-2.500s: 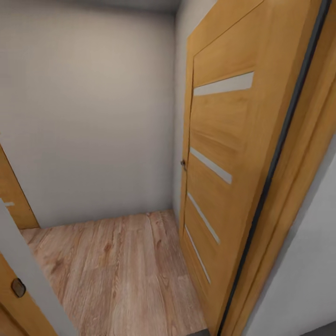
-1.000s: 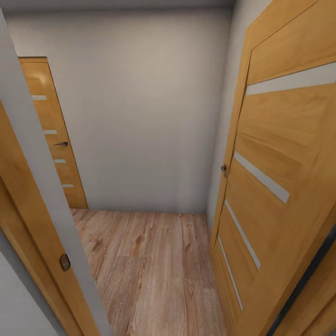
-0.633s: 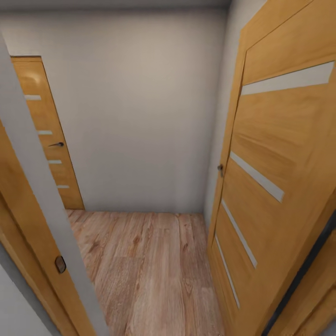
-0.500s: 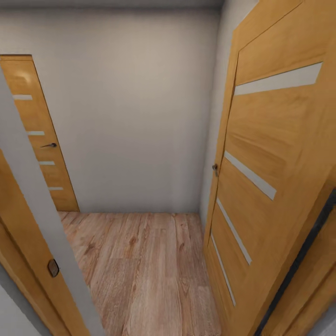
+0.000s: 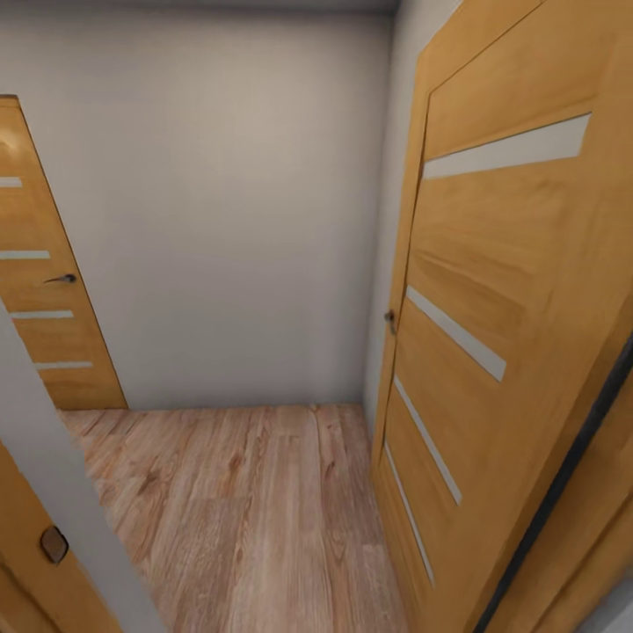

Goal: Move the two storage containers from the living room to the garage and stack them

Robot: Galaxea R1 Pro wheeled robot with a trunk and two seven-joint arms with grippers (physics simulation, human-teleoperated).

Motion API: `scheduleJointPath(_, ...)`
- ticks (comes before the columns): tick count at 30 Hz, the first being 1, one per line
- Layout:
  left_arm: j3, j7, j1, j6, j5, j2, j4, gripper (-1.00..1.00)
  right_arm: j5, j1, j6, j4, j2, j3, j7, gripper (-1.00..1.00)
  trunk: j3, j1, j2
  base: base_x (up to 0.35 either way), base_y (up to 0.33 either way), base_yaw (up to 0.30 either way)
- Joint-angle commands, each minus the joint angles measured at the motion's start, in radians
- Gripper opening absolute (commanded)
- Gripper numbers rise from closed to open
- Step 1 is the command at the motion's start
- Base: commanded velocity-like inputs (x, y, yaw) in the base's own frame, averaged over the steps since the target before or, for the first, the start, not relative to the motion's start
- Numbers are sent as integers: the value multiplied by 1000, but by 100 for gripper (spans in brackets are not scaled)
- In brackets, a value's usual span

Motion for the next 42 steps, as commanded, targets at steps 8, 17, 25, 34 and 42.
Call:
scheduleJointPath(8,7,2,0,-4,1,0,1,100,-7,-1,-7,3,0,8,0,100,-1,1,-1,313,0,-1)
scheduleJointPath(17,7,2,-1,-5,3,1,1,100,-6,-1,-6,3,-1,8,0,100,-1,1,-1,250,0,0)
scheduleJointPath(25,7,2,-1,-4,3,2,1,100,-6,-1,-6,3,0,9,0,100,-1,1,-1,174,0,0)
scheduleJointPath(34,7,2,-1,-5,5,2,1,100,-4,-1,-6,3,-1,10,0,100,-1,1,-1,119,0,2)
scheduleJointPath(42,7,3,-1,-5,6,2,1,100,-4,-1,-10,3,-2,10,0,100,-1,1,-1,12,0,152)
